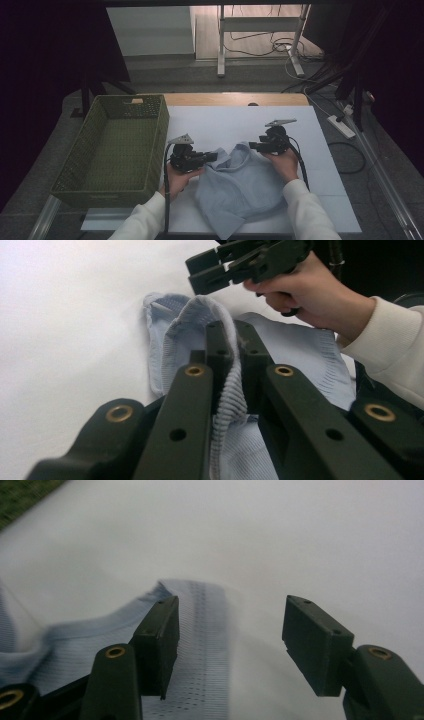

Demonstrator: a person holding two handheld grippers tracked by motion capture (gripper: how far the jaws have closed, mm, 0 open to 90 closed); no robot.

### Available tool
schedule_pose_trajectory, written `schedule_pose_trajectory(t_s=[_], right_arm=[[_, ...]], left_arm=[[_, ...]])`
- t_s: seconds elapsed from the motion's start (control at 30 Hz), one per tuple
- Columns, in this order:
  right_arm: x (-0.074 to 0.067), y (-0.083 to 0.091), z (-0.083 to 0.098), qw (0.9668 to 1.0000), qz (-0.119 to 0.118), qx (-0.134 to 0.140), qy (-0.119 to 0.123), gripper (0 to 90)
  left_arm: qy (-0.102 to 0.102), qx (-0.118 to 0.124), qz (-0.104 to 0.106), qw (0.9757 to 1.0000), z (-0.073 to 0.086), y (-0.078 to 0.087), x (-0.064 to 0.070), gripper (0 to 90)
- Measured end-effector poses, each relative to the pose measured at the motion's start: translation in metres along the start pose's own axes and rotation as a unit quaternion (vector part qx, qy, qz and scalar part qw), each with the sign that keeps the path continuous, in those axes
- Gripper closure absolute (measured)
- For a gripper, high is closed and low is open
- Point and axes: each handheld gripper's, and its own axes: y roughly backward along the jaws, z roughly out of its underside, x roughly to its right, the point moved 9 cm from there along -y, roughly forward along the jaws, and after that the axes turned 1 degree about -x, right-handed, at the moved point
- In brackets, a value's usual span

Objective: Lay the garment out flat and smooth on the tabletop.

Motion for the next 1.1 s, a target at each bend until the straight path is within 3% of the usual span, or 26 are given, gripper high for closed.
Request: schedule_pose_trajectory(t_s=[0.03,0.13,0.4,0.53,0.67,0.77,0.8,0.9,1.0,1.03,1.1], right_arm=[[0.003,-0.006,0.003,0.9999,-0.003,-0.011,0.002,39.7],[0.003,-0.011,0.004,0.9999,-0.01,-0.012,0.001,39.5],[-0.014,-0.029,0.007,0.9984,-0.033,-0.035,0.031,37.9],[-0.019,-0.038,0.009,0.9972,-0.031,-0.055,0.042,37.4],[-0.02,-0.043,0.008,0.9975,-0.022,-0.049,0.045,37.3],[-0.024,-0.046,0.008,0.9957,-0.003,-0.053,0.076,38.3],[-0.027,-0.046,0.008,0.9948,-0.001,-0.053,0.087,43.7],[-0.031,-0.046,0.009,0.9946,-0.01,-0.054,0.088,49.4],[-0.034,-0.046,0.009,0.9945,-0.029,-0.053,0.086,64.2],[-0.034,-0.046,0.009,0.9945,-0.029,-0.053,0.086,64.2],[-0.035,-0.045,0.009,0.9946,-0.041,-0.053,0.079,77.7]], left_arm=[[0.001,0.0,0.001,1.0,0.0,0.0,0.0,86.4],[0.004,0.001,0.001,1.0,0.0,0.001,-0.002,86.4],[0.004,0.001,0.001,1.0,0.0,0.001,-0.001,86.4],[0.005,0.001,0.001,1.0,0.001,0.002,-0.001,86.4],[0.006,0.002,0.002,1.0,0.001,0.002,-0.002,86.4],[0.004,0.001,0.001,1.0,0.001,0.002,-0.002,86.4],[0.004,0.001,0.001,1.0,0.0,0.002,-0.003,86.4],[0.005,0.002,0.001,1.0,0.001,0.002,-0.003,86.4],[0.004,0.002,0.0,1.0,0.0,0.002,-0.003,86.4],[0.004,0.002,0.0,1.0,0.0,0.002,-0.003,86.4],[0.004,0.002,-0.001,1.0,0.0,0.002,-0.003,86.4]])
